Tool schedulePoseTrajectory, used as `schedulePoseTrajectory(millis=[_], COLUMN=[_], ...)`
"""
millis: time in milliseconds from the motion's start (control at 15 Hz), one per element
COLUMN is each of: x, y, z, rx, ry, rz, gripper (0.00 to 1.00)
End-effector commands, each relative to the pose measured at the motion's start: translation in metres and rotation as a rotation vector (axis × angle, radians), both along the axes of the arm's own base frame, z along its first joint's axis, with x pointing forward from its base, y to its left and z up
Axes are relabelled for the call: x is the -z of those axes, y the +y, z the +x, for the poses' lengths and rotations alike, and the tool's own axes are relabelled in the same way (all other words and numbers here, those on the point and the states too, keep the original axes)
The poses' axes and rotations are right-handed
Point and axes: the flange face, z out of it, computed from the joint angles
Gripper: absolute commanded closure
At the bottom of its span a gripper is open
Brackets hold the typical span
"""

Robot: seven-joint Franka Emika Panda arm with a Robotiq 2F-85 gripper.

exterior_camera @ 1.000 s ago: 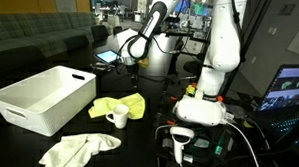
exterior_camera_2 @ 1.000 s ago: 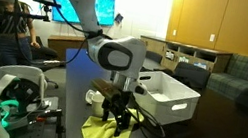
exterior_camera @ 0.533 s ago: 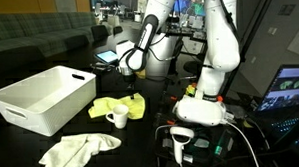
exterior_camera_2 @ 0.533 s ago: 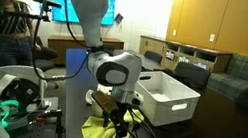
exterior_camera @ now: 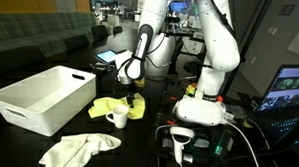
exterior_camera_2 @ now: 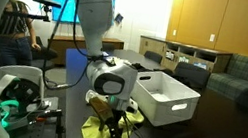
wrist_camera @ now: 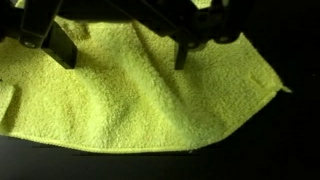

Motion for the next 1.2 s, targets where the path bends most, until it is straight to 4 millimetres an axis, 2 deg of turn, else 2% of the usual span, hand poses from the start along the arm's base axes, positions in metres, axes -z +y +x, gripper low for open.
schedulePoseTrajectory(millis=[0,200,267,400,933,1133], x=[0.019,0.025,0.024,0.022,-0.004,-0.021], y=[0.005,0.004,0.003,0.000,-0.023,-0.038], z=[0.007,0.010,0.011,0.013,0.031,0.044], rx=[0.021,0.036,0.040,0.052,0.093,0.139], ry=[0.027,0.054,0.059,0.067,0.060,0.051], rz=[0.019,0.014,0.011,0.006,-0.046,-0.104], gripper=[0.00,0.02,0.26,0.30,0.92,0.98])
